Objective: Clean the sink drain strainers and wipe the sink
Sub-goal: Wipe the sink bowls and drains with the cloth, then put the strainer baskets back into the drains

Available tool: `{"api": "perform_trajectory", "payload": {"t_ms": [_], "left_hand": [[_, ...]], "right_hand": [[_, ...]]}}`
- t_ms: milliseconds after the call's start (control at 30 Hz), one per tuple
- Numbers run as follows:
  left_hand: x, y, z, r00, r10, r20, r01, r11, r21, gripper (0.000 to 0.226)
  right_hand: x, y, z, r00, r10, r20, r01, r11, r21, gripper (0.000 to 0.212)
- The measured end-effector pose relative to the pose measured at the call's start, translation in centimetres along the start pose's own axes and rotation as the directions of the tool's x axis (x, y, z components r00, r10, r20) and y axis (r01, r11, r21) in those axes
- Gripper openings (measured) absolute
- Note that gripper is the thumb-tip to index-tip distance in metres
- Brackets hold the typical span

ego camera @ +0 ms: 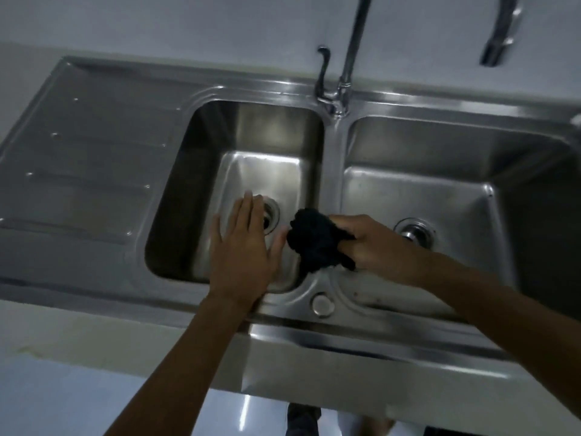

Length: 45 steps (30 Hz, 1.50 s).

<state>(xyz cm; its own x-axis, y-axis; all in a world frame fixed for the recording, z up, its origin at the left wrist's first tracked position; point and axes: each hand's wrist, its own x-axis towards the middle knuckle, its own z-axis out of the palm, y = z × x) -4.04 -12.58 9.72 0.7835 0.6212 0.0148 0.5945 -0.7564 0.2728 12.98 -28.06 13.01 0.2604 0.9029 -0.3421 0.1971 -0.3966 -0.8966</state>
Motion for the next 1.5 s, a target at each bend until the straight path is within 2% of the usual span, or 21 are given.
{"api": "perform_trajectory", "payload": {"t_ms": [67,200,367,433,467,567,600,633,767,900,967,1033,1100,1200,1267,1400,1500], "left_hand": [[0.1,4.4,0.1,0.997,0.08,0.003,-0.08,0.997,-0.007,0.068],[0.0,15.0,1.3,0.967,0.237,0.098,-0.234,0.971,-0.042,0.072],[-1.4,31.8,5.1,0.875,0.46,0.151,-0.444,0.887,-0.129,0.072],[-2.6,38.2,6.6,0.819,0.552,0.157,-0.522,0.83,-0.196,0.07],[-3.3,41.0,7.2,0.789,0.595,0.156,-0.557,0.798,-0.229,0.069],[-5.0,48.0,9.3,0.716,0.677,0.168,-0.626,0.73,-0.273,0.069],[-5.5,49.8,10.0,0.704,0.685,0.189,-0.636,0.726,-0.263,0.07],[-6.1,51.2,10.7,0.696,0.686,0.214,-0.639,0.727,-0.25,0.071],[-8.0,54.1,12.7,0.688,0.675,0.268,-0.649,0.737,-0.189,0.073],[-8.6,54.9,13.4,0.675,0.685,0.274,-0.667,0.725,-0.173,0.071],[-8.4,54.8,13.6,0.665,0.697,0.269,-0.675,0.715,-0.183,0.071],[-8.4,54.5,13.5,0.662,0.705,0.254,-0.679,0.707,-0.195,0.071],[-8.0,53.8,13.3,0.669,0.705,0.236,-0.674,0.709,-0.207,0.071],[-6.7,50.4,12.7,0.715,0.66,0.229,-0.629,0.751,-0.201,0.069],[-5.3,46.6,12.0,0.767,0.596,0.239,-0.574,0.803,-0.159,0.068],[-1.8,38.0,10.6,0.859,0.438,0.264,-0.445,0.895,-0.036,0.073],[1.0,31.9,10.4,0.878,0.324,0.353,-0.364,0.93,0.051,0.088]], "right_hand": [[-3.3,1.4,-3.1,0.994,0.035,-0.099,-0.022,0.992,0.124,0.035],[-11.3,4.0,-8.7,0.965,0.109,-0.239,-0.064,0.979,0.191,0.049],[-25.3,9.0,-17.2,0.864,0.208,-0.458,-0.12,0.969,0.214,0.028],[-31.2,10.9,-20.4,0.787,0.242,-0.568,-0.222,0.969,0.106,0.029],[-33.8,11.9,-21.9,0.724,0.253,-0.642,-0.306,0.952,0.03,0.031],[-40.3,15.3,-25.5,0.505,0.213,-0.836,-0.544,0.831,-0.118,0.038],[-41.7,16.5,-26.2,0.461,0.191,-0.867,-0.6,0.786,-0.146,0.041],[-43.0,17.9,-26.7,0.448,0.183,-0.875,-0.645,0.744,-0.175,0.045],[-45.5,22.9,-26.2,0.505,0.33,-0.797,-0.78,0.57,-0.258,0.055],[-46.6,24.4,-25.7,0.479,0.333,-0.812,-0.801,0.544,-0.25,0.057],[-46.7,23.9,-26.1,0.472,0.36,-0.805,-0.827,0.497,-0.263,0.06],[-46.5,22.8,-26.2,0.46,0.337,-0.821,-0.851,0.43,-0.3,0.064],[-45.6,21.1,-25.9,0.479,0.227,-0.848,-0.824,0.451,-0.344,0.062],[-42.2,18.0,-24.9,0.571,0.035,-0.82,-0.669,0.599,-0.44,0.054],[-38.8,16.4,-23.8,0.659,-0.041,-0.751,-0.556,0.645,-0.524,0.051],[-29.6,15.0,-21.1,0.812,-0.079,-0.578,-0.416,0.617,-0.669,0.054],[-22.7,15.5,-18.2,0.893,-0.011,-0.45,-0.359,0.588,-0.725,0.058]]}}
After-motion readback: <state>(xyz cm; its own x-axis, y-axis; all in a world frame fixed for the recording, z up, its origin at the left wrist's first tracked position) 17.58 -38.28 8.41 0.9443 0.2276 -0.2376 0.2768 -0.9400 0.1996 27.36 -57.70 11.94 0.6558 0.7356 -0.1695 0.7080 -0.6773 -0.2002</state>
